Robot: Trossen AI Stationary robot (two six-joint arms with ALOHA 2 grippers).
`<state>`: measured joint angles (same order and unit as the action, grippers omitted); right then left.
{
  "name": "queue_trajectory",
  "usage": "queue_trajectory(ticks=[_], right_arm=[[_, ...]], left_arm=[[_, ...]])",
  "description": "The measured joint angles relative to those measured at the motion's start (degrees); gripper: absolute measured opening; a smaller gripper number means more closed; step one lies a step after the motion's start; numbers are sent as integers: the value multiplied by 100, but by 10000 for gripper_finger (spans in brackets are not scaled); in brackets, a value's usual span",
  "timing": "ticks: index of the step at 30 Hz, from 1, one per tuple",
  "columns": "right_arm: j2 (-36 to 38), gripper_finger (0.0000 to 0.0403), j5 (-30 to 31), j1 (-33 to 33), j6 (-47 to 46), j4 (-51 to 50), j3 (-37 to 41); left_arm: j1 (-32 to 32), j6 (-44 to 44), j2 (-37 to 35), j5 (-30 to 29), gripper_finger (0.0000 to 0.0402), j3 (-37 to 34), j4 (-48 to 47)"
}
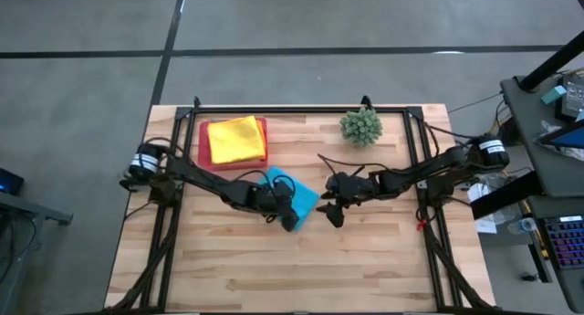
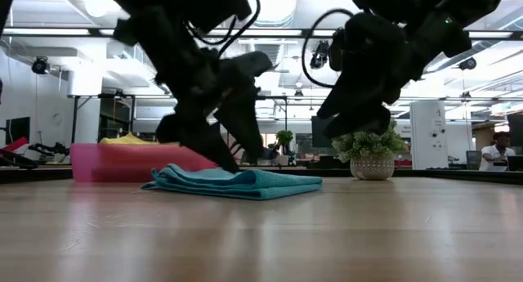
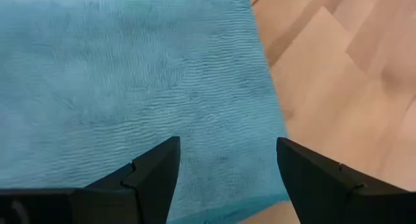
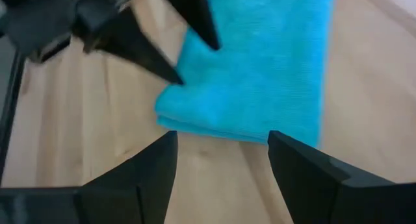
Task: Fold microfiber towels
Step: Put the blue towel into the bin
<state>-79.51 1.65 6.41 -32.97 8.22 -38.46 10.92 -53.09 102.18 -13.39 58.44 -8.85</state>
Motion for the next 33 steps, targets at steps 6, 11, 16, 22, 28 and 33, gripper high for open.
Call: queue_trajectory(ticks=[6, 11, 16, 22, 28, 33], right_arm=[[-671, 195, -2, 209, 377, 1223, -10], [-1572, 129, -4, 221, 713, 2429, -301], [-2300, 72, -5, 221, 1082, 2522, -906], [-2878, 30, -18, 222, 1276, 2065, -1505], [-2826, 14, 18, 327, 1462, 524, -1782], [-2407, 11, 25, 549, 1839, -960, -1765]], left_arm=[[-4, 486, -596, -97, 239, 199, -713], [-4, 914, -1219, -278, 239, 65, -841], [-4, 1233, -1719, -660, 239, -18, -844], [-7, 1468, -2017, -936, 239, -69, -828], [-7, 1508, -2084, -977, 239, -84, -1020], [-7, 1477, -2006, -984, 239, -83, -1111]])
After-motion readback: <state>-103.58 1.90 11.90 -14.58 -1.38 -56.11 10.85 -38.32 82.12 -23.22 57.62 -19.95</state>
